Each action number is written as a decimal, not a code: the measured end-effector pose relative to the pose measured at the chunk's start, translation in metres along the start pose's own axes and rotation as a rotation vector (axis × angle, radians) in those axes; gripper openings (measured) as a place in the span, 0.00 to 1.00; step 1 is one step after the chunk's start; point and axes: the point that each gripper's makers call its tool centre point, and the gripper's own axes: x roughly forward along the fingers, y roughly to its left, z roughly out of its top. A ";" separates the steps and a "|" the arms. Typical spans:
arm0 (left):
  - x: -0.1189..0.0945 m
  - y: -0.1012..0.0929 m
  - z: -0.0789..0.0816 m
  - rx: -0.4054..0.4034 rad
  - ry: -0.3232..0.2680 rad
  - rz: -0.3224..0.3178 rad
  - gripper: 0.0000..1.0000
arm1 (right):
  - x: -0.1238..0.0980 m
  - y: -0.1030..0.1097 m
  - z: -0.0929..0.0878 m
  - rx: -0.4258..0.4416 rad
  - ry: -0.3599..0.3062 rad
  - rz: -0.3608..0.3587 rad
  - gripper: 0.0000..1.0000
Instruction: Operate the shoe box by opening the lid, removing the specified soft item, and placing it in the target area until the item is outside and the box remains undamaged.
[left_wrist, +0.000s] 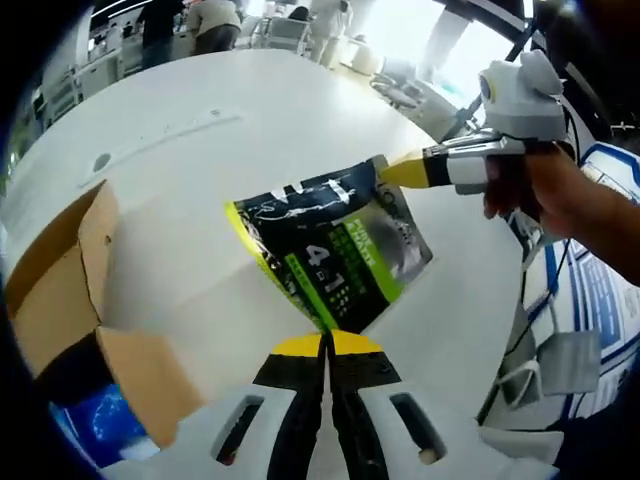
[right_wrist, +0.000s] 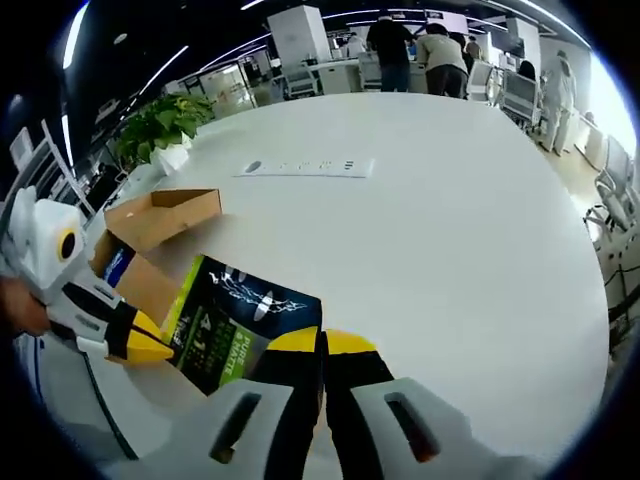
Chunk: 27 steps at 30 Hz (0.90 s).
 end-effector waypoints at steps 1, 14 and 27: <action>0.001 0.000 0.000 0.000 0.002 0.000 0.00 | 0.001 -0.001 -0.001 -0.002 0.002 -0.001 0.00; 0.018 0.005 -0.008 -0.016 0.044 0.008 0.00 | 0.020 -0.011 -0.017 0.012 0.037 -0.004 0.00; 0.022 0.011 -0.014 -0.021 0.073 0.029 0.02 | 0.024 -0.016 -0.018 0.000 0.018 -0.005 0.01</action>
